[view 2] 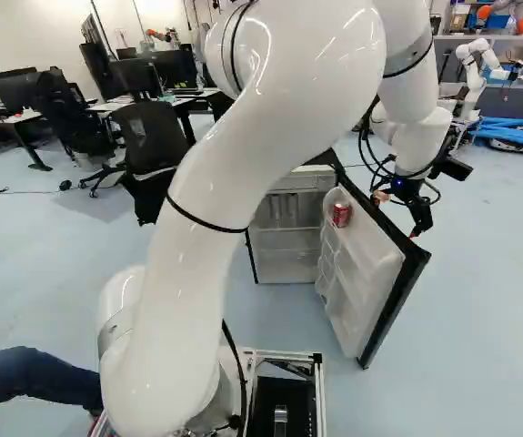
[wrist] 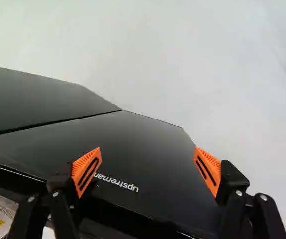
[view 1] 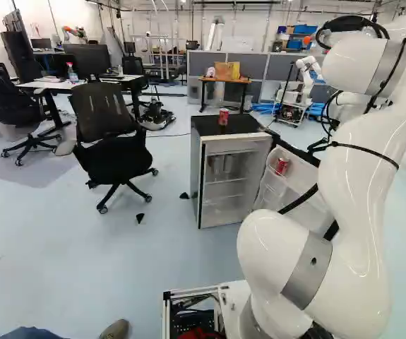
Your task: Grab a drink from the fridge
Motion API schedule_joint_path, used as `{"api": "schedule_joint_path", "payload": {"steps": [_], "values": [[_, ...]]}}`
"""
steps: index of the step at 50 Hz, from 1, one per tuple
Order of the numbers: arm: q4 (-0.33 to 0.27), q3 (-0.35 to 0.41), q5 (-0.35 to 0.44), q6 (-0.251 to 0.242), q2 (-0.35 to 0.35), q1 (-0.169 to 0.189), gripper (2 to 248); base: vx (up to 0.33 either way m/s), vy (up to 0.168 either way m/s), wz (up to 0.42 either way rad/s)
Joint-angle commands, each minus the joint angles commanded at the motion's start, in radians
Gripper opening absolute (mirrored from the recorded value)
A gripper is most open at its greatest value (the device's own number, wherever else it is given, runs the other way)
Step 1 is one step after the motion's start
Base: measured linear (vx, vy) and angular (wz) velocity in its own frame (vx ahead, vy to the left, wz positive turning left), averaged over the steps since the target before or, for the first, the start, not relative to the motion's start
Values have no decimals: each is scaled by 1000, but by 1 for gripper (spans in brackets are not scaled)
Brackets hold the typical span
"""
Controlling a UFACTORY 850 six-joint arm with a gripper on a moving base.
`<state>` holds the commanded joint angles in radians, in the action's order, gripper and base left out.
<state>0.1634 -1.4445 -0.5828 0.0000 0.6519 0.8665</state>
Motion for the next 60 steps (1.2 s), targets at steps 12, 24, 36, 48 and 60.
{"api": "schedule_joint_path", "payload": {"steps": [12,24,36,48,60], "values": [[0,24,-15,0,-16,-2,247,0,0,0],[0,54,-31,0,-35,-6,247,0,0,0],[0,87,-46,0,-57,-13,247,0,0,0],[0,126,-61,0,-83,-23,247,0,0,0],[0,166,-71,0,-109,-35,247,0,0,0]]}}
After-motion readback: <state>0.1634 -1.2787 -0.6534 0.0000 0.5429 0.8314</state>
